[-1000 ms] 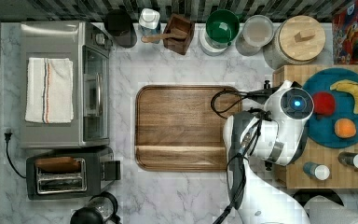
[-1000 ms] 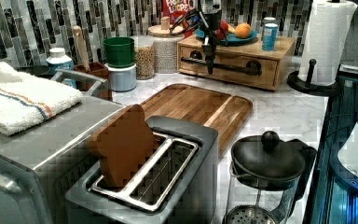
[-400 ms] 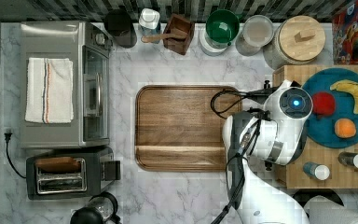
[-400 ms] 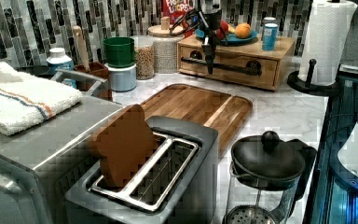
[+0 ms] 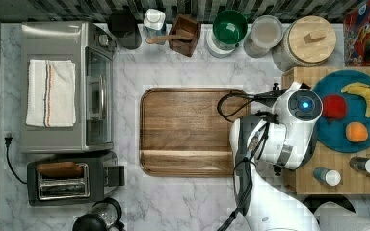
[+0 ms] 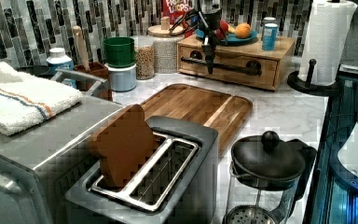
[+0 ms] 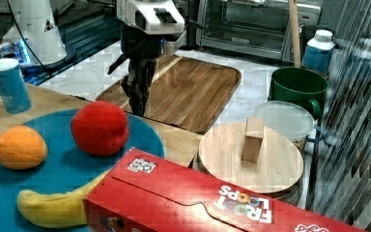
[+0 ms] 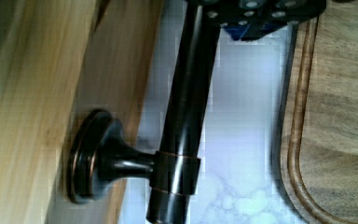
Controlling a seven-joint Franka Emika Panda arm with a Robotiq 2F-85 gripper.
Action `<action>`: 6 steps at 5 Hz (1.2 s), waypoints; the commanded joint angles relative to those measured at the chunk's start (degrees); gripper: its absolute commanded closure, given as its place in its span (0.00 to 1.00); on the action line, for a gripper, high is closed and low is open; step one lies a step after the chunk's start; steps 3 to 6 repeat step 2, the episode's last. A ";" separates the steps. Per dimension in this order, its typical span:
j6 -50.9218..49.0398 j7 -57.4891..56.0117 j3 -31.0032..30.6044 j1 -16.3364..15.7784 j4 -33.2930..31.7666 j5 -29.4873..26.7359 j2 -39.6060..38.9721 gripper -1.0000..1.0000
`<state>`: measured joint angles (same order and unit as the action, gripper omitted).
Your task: Close the drawer.
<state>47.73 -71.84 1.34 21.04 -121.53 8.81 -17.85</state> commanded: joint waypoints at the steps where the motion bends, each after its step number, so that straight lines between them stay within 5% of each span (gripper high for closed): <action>1: 2.23 -1.32 7.19 3.38 10.06 2.31 0.76 1.00; 6: 2.24 -1.45 7.63 2.96 10.06 2.11 0.74 1.00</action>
